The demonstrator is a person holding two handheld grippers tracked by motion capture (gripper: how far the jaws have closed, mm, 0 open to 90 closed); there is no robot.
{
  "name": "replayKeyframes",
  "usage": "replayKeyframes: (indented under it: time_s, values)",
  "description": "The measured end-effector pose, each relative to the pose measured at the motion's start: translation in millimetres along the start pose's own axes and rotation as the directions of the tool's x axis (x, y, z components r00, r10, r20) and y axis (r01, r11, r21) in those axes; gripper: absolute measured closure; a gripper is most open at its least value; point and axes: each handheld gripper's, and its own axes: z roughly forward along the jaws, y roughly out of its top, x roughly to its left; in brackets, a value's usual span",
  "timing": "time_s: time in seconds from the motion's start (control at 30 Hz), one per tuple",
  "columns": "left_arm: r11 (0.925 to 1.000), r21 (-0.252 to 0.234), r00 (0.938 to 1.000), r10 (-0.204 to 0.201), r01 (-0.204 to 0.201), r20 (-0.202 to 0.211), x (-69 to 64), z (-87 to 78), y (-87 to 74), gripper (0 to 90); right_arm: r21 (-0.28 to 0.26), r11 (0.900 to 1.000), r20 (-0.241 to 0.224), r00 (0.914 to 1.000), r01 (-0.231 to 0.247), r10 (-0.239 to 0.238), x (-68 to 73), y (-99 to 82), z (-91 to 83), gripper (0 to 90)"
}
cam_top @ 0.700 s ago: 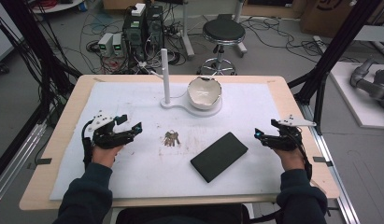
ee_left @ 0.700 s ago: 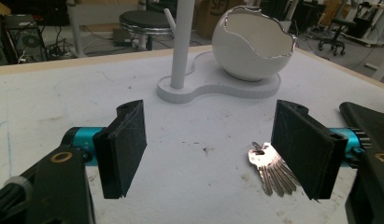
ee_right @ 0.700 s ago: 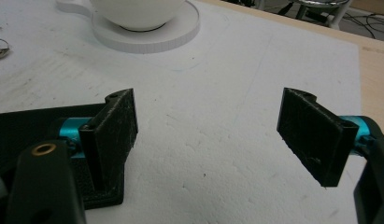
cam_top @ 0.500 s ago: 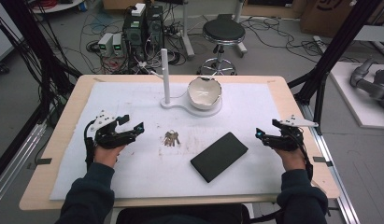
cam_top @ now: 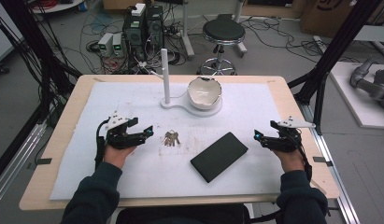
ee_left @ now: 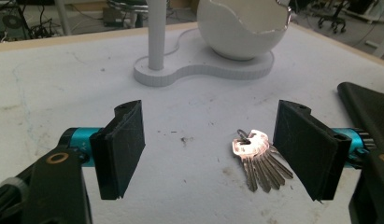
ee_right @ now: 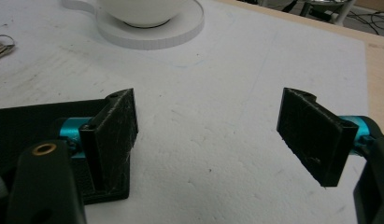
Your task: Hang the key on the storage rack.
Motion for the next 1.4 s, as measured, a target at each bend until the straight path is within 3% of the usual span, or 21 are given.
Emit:
replayKeyframes:
  time_s: [0.07,0.1,0.13,0.17,0.23,0.3,0.47,0.6,0.73,0.77,0.87,0.97,1.13,1.23,1.37,1.4]
  values:
    - [0.9998,0.022,0.9999,-0.005,0.005,0.014,-1.0,9.0,-0.6,26.5,0.003,1.0000,-0.002,1.0000,0.005,-0.005,2.0,1.2,0.7,20.7]
    - [0.9993,0.035,0.9995,-0.013,0.012,0.029,-0.8,15.5,-1.1,36.1,0.004,1.0000,-0.001,1.0000,0.004,-0.004,2.8,2.0,2.3,20.7]
    - [0.9988,0.047,0.9990,-0.017,0.015,0.040,-0.3,21.3,-1.6,36.1,0.004,1.0000,-0.001,1.0000,0.004,-0.004,2.8,2.0,2.3,20.7]
    - [0.9976,0.062,0.9979,-0.035,0.031,0.055,-0.1,27.3,-2.0,44.7,0.013,0.9999,-0.001,1.0000,0.003,-0.003,3.2,1.8,4.6,20.7]
    - [0.9949,0.085,0.9945,-0.061,0.054,0.085,-1.0,39.2,-2.6,47.3,0.016,0.9999,-0.002,1.0000,0.004,-0.004,3.6,1.7,5.4,20.7]
    - [0.9936,0.101,0.9929,-0.061,0.051,0.102,-4.0,49.2,-2.1,54.9,0.022,0.9997,-0.006,0.9999,0.011,-0.010,4.7,1.7,7.6,20.7]
    - [0.9875,0.147,0.9893,-0.075,0.056,0.125,-7.1,67.1,1.6,61.3,0.026,0.9996,-0.009,0.9999,0.008,-0.008,3.7,1.3,8.4,20.8]
    - [0.9777,0.205,0.9870,-0.074,0.044,0.143,-11.1,82.3,4.5,61.1,0.026,0.9996,-0.012,0.9999,0.013,-0.013,2.9,0.6,8.9,20.8]
    - [0.9565,0.291,0.9903,-0.058,0.019,0.126,-14.3,93.6,-1.7,61.5,0.024,0.9997,-0.012,0.9999,0.008,-0.008,2.3,0.4,8.3,20.8]
    - [0.9525,0.304,0.9900,-0.057,0.015,0.129,-14.7,94.9,-2.8,67.7,0.024,0.9997,-0.011,0.9999,0.004,-0.004,1.5,-0.2,7.8,20.8]
    - [0.9514,0.307,0.9882,-0.062,0.016,0.140,-15.1,93.9,-2.3,74.8,0.026,0.9997,-0.011,0.9999,0.001,-0.001,0.9,-0.9,7.8,20.8]
    - [0.9480,0.316,0.9842,-0.093,0.041,0.151,-14.3,93.1,-2.3,83.2,0.029,0.9996,-0.007,1.0000,0.001,-0.001,0.2,-1.3,7.8,20.8]
    - [0.9523,0.299,0.9780,-0.118,0.062,0.172,-15.0,90.4,-0.1,87.2,0.032,0.9995,-0.005,1.0000,0.002,-0.002,0.2,-1.3,8.2,20.8]
    - [0.9608,0.268,0.9730,-0.127,0.073,0.193,-16.8,85.2,4.3,87.5,0.033,0.9995,-0.004,1.0000,0.002,-0.002,0.2,-1.4,8.6,20.8]
    - [0.9740,0.213,0.9725,-0.121,0.077,0.199,-17.1,75.0,12.0,87.6,0.031,0.9995,-0.004,1.0000,0.001,-0.001,0.3,-1.4,8.4,20.9]
    - [0.9740,0.213,0.9725,-0.121,0.077,0.199,-17.1,75.0,12.0,87.6,0.031,0.9995,-0.004,1.0000,0.001,-0.001,0.3,-1.4,8.4,20.9]
